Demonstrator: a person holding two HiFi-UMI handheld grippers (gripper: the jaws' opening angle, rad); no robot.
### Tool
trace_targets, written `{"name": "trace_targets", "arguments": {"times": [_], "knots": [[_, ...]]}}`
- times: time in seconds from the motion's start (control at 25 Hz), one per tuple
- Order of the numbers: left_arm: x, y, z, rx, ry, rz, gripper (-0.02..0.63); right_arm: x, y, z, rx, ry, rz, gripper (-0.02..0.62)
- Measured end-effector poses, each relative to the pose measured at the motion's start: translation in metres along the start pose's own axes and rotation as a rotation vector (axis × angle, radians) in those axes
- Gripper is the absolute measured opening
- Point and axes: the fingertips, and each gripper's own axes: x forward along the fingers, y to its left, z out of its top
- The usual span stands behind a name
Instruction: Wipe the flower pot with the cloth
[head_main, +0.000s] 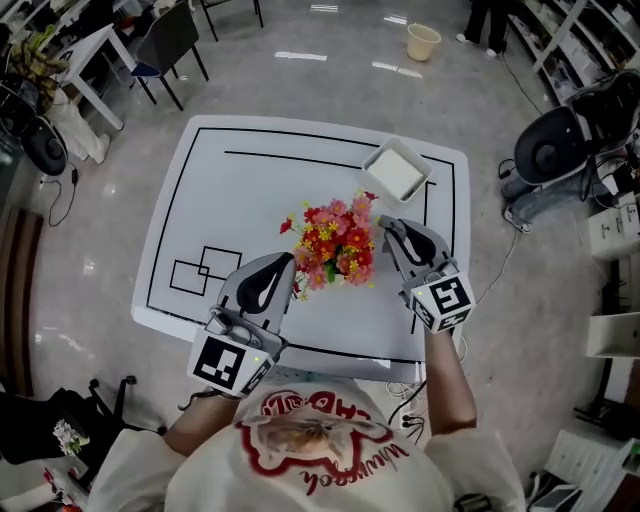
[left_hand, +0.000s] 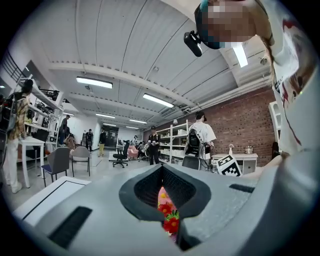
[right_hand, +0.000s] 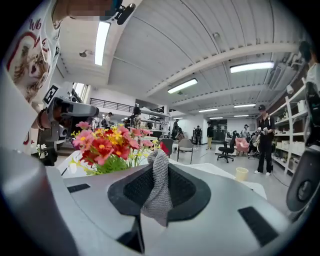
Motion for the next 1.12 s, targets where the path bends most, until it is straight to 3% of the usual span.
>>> {"name": "trace_targets", "arguments": {"times": [0.44,0.64,1.12], "knots": [[-0.014,0.018,-0.002,-0.009,0.019,0.1,0.002,0.054,0.001,-0.035,0.074,0.033,0.203,0.069],[-0.022,0.021,-0.002,0.002,0.024,0.129,0.002,0.067,0.011,-0.04,0.038,0.046,0.317,0.069],[-0.033,0.029,0.0,0.013,-0.005,0.16,0.002,0.089,0.025,-0.045,-0.001,0.061,0.444,0.069]]}}
